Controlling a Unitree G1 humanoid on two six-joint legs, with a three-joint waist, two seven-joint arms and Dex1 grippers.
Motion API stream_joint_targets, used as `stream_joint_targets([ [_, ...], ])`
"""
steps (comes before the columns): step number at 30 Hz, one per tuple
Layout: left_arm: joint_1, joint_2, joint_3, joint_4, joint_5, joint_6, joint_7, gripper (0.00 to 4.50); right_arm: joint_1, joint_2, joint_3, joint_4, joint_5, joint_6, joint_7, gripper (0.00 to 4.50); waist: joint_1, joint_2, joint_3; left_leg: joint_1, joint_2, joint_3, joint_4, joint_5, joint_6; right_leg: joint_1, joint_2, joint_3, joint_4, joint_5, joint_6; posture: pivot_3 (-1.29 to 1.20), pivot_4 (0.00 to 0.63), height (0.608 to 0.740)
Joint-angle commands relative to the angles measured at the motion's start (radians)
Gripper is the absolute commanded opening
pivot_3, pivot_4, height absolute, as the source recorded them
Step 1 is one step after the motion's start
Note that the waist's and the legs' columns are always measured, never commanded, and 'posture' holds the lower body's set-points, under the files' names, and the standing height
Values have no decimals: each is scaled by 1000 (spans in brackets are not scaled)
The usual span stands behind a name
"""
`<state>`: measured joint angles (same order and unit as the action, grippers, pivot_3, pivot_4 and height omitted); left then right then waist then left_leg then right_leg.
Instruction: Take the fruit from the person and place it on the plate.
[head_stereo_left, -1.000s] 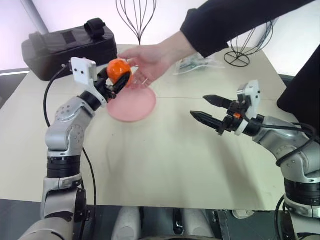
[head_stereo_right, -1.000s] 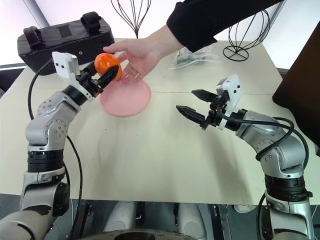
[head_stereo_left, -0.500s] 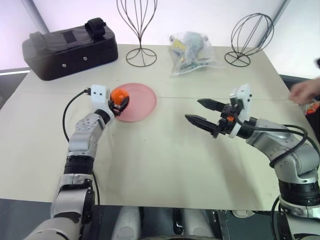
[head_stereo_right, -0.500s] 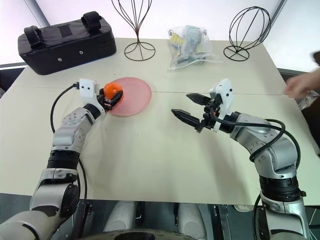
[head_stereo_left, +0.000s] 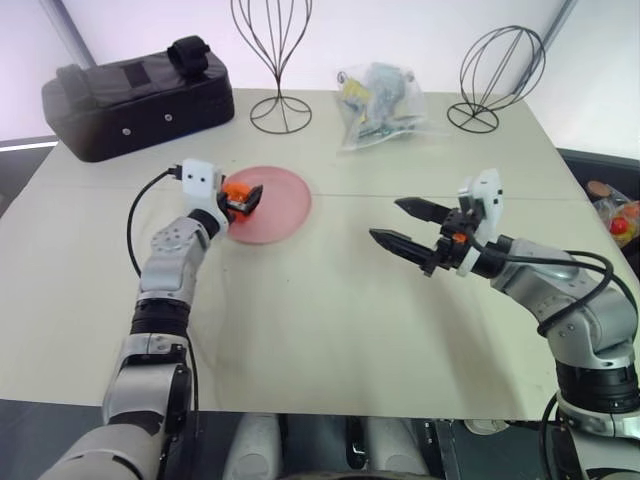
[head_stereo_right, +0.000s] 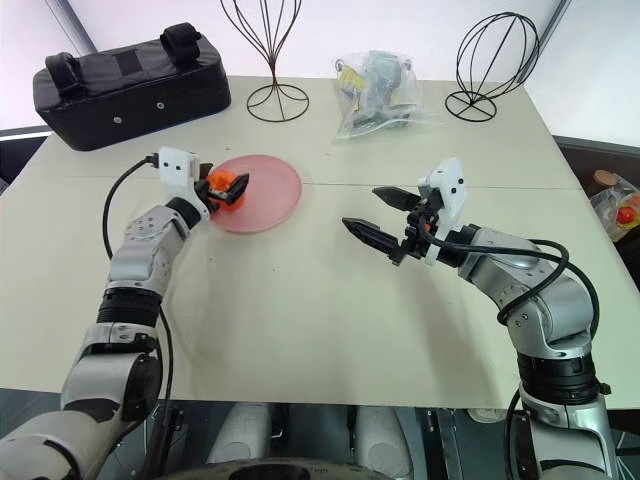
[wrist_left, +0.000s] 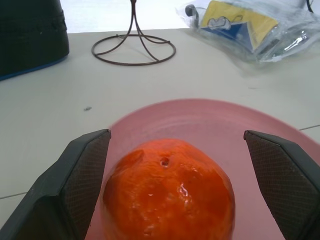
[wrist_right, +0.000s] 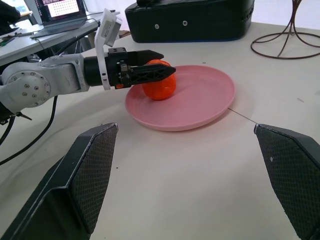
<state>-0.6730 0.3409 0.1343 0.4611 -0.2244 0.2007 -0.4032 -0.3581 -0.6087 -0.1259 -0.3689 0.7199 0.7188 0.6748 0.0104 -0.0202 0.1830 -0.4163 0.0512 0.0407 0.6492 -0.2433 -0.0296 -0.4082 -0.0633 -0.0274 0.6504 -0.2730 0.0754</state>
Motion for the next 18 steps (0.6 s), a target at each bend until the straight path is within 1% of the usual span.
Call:
stream_joint_targets([
  [1,-22,49,61,-154,-53,60,-2,4450,-23,-12,-14,-14,-2,-14,11,4500,-1,0,0,0,0,0,0,0,0,0,0,0,0,0,0,0,150,740],
  [5,22,102,108,-331,-139,195,-32,4450,-34,-19,-15,6,-13,-20,25,4500,-4,0,0,-1,0,0,0,0,0,-1,0,0,0,0,0,0,150,740],
  [8,122,185,145,-506,-215,331,-78,4450,-46,-24,-12,40,-31,-33,40,4500,-8,0,0,0,0,0,0,0,0,0,0,0,0,0,0,0,150,740],
  [11,252,254,186,-655,-260,433,-86,4450,-52,-28,-15,71,-45,-46,58,4500,-21,0,0,0,0,0,-1,0,0,0,0,0,1,0,0,0,150,740],
  [13,290,268,205,-697,-284,470,-75,4450,-56,-28,-16,83,-51,-51,65,4500,-19,0,0,0,0,-1,-1,0,0,0,0,0,1,0,0,0,150,740],
  [15,362,266,249,-744,-307,525,-44,4450,-64,-24,-16,114,-67,-72,69,4500,-19,0,0,0,0,-1,-1,0,0,0,-1,0,1,0,0,0,150,740],
  [18,444,245,298,-803,-337,554,-20,4450,-81,-9,-8,157,-92,-103,72,4500,-22,0,0,1,0,-1,0,0,0,0,-1,1,1,0,0,0,150,740],
])
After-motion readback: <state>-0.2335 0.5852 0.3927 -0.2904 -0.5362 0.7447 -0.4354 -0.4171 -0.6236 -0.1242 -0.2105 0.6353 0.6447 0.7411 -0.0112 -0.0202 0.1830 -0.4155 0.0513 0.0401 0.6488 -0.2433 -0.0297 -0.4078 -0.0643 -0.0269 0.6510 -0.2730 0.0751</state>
